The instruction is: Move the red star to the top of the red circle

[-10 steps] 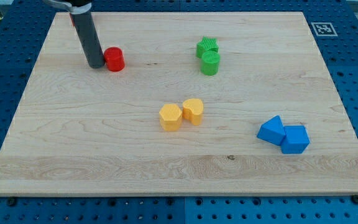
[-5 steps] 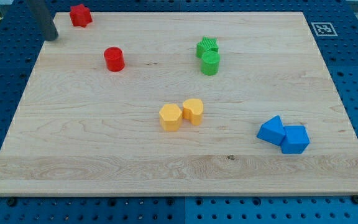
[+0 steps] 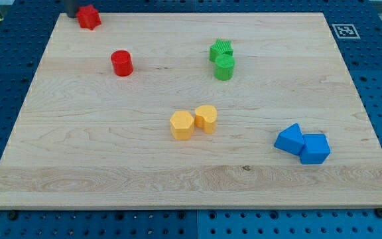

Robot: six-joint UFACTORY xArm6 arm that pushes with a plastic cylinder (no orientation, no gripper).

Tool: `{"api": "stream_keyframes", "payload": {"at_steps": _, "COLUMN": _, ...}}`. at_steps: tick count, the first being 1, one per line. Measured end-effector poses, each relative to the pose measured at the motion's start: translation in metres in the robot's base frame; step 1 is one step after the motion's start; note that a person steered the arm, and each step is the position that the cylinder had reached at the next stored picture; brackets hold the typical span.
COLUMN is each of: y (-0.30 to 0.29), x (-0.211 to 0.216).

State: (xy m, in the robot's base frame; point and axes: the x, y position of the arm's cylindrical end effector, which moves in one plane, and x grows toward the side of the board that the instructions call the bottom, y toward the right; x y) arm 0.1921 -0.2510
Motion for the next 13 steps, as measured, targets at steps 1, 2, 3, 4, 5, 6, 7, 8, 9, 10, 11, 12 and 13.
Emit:
{"api": "stream_keyframes", "payload": {"at_steps": 1, "y": 0.009, "x": 0.004}}
{"api": "stream_keyframes", "payload": {"at_steps": 2, "y": 0.01, "x": 0.004}}
{"api": "stream_keyframes", "payload": {"at_steps": 3, "y": 0.029, "x": 0.004}}
{"api": "stream_keyframes", "payload": {"at_steps": 4, "y": 0.056, "x": 0.004}}
{"api": "stream_keyframes", "payload": {"at_steps": 5, "y": 0.056, "x": 0.004}}
{"api": "stream_keyframes", "payload": {"at_steps": 6, "y": 0.067, "x": 0.021}}
{"api": "stream_keyframes", "payload": {"at_steps": 7, "y": 0.068, "x": 0.022}}
{"api": "stream_keyframes", "payload": {"at_steps": 8, "y": 0.076, "x": 0.026}}
{"api": "stream_keyframes", "payload": {"at_steps": 9, "y": 0.084, "x": 0.03}}
{"api": "stream_keyframes", "payload": {"at_steps": 10, "y": 0.084, "x": 0.033}}
{"api": "stream_keyframes", "payload": {"at_steps": 11, "y": 0.092, "x": 0.05}}
{"api": "stream_keyframes", "payload": {"at_steps": 12, "y": 0.095, "x": 0.053}}
{"api": "stream_keyframes", "payload": {"at_steps": 13, "y": 0.095, "x": 0.053}}
